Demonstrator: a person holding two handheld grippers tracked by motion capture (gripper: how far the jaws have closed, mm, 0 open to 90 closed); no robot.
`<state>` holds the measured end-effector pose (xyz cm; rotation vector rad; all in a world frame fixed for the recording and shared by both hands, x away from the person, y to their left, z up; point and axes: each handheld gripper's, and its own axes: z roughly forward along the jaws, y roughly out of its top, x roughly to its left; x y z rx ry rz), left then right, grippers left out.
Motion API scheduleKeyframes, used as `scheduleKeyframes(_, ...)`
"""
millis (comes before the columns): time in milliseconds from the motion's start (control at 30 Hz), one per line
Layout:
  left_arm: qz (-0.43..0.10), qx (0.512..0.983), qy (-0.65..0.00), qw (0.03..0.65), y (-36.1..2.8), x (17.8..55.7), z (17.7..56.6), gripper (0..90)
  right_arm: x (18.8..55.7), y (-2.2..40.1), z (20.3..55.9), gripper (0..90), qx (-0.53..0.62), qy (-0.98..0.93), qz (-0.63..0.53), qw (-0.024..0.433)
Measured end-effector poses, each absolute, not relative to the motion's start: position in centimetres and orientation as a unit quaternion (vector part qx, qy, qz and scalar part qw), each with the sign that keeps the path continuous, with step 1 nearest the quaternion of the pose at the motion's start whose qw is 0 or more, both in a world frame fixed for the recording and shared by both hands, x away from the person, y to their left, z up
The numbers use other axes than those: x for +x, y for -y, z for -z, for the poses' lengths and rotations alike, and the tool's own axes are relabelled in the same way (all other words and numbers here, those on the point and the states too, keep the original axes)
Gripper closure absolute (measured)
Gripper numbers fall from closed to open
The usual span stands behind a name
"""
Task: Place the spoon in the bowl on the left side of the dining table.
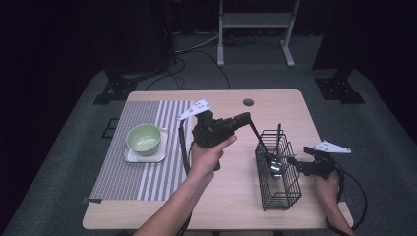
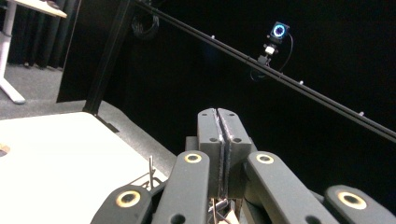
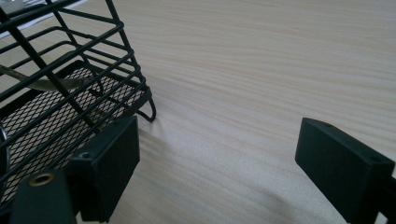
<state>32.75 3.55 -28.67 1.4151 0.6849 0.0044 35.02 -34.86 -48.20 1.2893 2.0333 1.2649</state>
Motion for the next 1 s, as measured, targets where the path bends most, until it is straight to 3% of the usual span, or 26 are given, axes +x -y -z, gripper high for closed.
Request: scheduleKeyframes(1000, -0.039, 0.613, -0.339, 0.713, -8.0, 33.4, 28.0, 89.3, 35.0, 34.8, 48.2, 12.8, 0.464, -0.734, -0.449, 0.211)
